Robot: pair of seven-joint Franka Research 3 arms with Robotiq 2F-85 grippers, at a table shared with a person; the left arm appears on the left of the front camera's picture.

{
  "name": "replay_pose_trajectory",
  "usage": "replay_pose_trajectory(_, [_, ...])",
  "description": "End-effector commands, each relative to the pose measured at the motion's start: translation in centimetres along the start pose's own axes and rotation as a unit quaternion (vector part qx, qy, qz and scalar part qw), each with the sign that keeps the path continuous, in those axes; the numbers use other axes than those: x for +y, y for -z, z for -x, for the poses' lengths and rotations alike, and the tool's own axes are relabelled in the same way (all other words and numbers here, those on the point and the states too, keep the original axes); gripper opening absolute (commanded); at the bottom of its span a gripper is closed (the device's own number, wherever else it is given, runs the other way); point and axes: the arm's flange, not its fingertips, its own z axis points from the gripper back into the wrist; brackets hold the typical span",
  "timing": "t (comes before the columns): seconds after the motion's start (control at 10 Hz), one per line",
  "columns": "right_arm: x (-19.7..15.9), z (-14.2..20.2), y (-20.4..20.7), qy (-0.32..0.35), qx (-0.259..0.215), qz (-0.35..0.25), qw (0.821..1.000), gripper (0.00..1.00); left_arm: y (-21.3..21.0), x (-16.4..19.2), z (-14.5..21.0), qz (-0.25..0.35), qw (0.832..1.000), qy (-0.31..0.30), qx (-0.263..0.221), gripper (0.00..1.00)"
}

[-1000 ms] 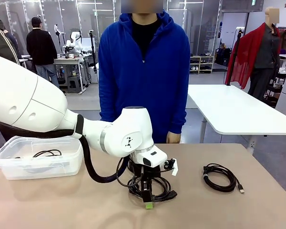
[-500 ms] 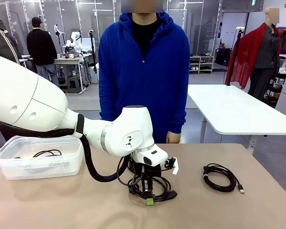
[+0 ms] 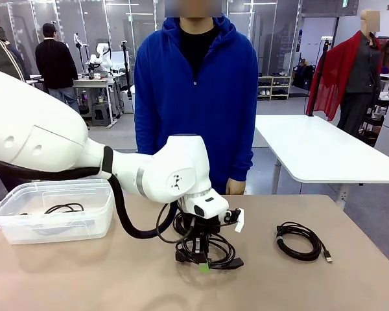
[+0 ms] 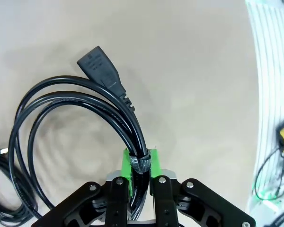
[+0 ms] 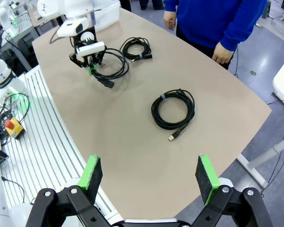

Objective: Organize and store the cables.
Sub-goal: Place the Power Cable into the Organizing box.

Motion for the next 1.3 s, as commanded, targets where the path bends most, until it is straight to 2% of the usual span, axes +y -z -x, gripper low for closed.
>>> replay_pose_trajectory(0.0, [-0.1,0.0,-0.2,-0.008,-0.006,0.000,1.000,1.00,-4.0,-1.2,0.8,0.014,0.999,0.037,0.005,0.00])
replay_pose_trajectory(0.5, [-0.1,0.0,-0.2,-0.008,-0.006,0.000,1.000,1.00,-9.8,-2.8,2.3,-0.018,0.997,0.050,0.048,0.00])
replay_pose_trajectory(0.8, [-0.1,0.0,-0.2,-0.008,-0.006,0.000,1.000,1.00,-13.4,-4.5,4.5,-0.045,0.989,0.116,0.082,0.00])
replay_pose_trajectory(1.1, [-0.1,0.0,-0.2,-0.008,-0.006,0.000,1.000,1.00,-15.4,-5.2,7.2,-0.053,0.991,0.107,0.066,0.00])
replay_pose_trajectory(1.2, [-0.1,0.0,-0.2,-0.008,-0.006,0.000,1.000,1.00,-16.0,-5.6,8.3,-0.055,0.990,0.107,0.078,0.00])
